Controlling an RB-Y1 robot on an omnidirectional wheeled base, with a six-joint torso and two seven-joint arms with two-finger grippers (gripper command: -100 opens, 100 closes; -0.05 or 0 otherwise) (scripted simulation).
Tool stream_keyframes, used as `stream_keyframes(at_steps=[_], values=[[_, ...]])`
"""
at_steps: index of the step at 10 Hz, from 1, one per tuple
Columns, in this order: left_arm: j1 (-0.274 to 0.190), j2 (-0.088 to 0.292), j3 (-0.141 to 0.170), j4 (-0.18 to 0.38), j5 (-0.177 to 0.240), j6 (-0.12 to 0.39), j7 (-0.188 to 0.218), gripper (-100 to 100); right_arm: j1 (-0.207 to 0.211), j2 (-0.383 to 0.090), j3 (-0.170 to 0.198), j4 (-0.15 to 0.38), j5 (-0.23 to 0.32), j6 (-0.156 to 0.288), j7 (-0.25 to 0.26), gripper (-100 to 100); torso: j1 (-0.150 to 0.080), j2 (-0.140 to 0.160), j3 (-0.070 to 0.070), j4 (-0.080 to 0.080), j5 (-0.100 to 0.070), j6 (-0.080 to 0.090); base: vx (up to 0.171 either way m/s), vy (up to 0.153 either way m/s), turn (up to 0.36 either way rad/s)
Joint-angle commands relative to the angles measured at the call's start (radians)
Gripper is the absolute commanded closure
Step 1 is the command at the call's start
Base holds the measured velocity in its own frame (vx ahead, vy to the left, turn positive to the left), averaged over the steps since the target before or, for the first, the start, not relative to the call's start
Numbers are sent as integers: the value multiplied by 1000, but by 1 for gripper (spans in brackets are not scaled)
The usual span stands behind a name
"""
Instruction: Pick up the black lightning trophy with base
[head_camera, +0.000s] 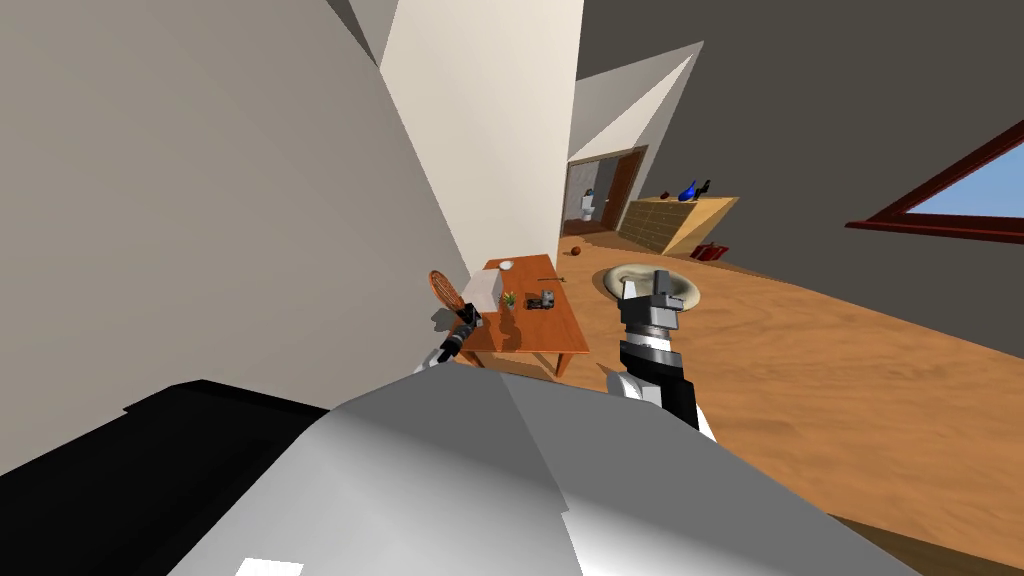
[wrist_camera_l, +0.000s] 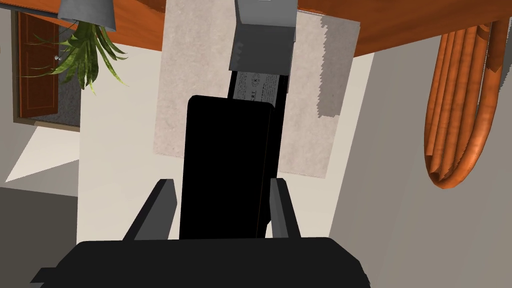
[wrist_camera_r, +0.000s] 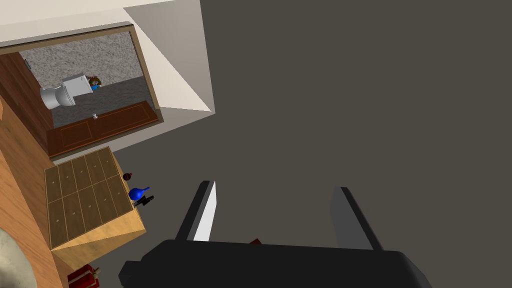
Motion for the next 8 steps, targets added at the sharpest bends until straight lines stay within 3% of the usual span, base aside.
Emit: stream_keyframes(at_steps=[1, 3, 4, 6, 7, 8], values=[[-3, -50, -1, -50, -50, 50, -4, 100, 0, 0, 0, 0, 0, 0, 0, 0, 0, 0, 0, 0, 0, 0, -63, 97, 135], [-3, -50, -1, -116, -54, 90, -4, 100, 0, 0, 0, 0, 0, 0, 0, 0, 2, 2, 1, 1, 0, -1, -34, 71, 48], [-5, -99, -3, -140, -102, 126, -7, 100, 0, 0, 0, 0, 0, 0, 0, 0, -1, 0, 1, 1, -1, 0, -49, 91, 136], [-5, -99, -3, -208, -105, 171, -7, 100, 0, 0, 0, 0, 0, 0, 0, 0, 0, 3, 2, 2, -2, -1, -28, 63, 37], [0, -93, -7, -199, -101, 165, -2, 100, 0, 0, 0, 0, 0, 0, 0, 0, -3, 1, 2, 2, -3, 0, 2, 16, -5], [-2, -93, -6, -201, -102, 170, -2, 0, 0, 0, 0, 0, 0, 0, 0, 0, -5, 1, 1, 1, -3, 0, 0, 0, 0]])
